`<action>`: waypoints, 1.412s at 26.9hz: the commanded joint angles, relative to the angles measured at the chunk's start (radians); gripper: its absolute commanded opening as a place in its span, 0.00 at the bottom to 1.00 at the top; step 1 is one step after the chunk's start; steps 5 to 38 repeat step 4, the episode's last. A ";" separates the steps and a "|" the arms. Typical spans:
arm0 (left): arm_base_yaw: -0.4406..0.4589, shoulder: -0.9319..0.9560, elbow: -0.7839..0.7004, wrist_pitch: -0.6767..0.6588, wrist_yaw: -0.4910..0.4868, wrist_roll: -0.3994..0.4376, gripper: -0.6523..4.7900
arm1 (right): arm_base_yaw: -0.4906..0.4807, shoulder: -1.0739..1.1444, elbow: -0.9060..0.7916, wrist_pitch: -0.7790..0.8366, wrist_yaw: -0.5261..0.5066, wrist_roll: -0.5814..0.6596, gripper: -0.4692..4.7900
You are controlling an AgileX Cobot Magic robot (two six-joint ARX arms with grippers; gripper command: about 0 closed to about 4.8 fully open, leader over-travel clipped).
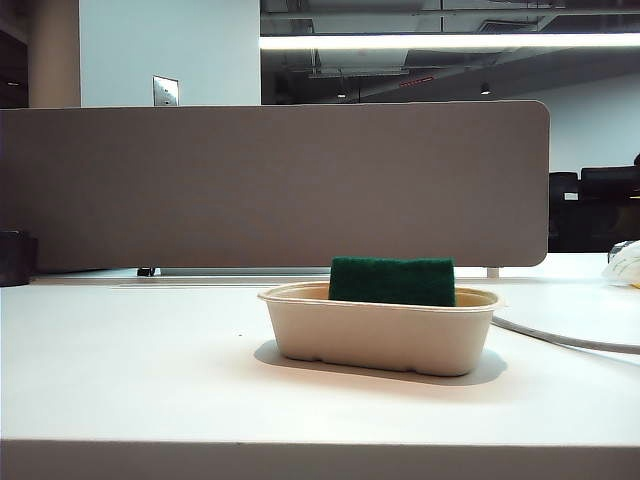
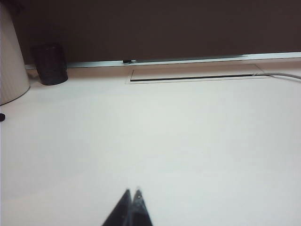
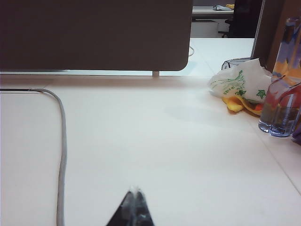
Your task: Pick up the cleaning sponge from the table and place it into the paper lunch box.
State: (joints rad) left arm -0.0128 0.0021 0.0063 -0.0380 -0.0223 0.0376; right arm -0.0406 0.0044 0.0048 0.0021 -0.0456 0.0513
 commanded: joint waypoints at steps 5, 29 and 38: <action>0.002 0.001 0.001 0.010 0.000 0.008 0.11 | 0.001 0.000 0.002 0.017 0.001 0.000 0.08; 0.002 0.001 0.001 0.010 0.000 0.008 0.11 | 0.001 0.000 0.002 0.017 0.001 0.000 0.08; 0.002 0.001 0.001 0.010 0.000 0.008 0.11 | 0.001 0.000 0.002 0.017 0.001 0.000 0.08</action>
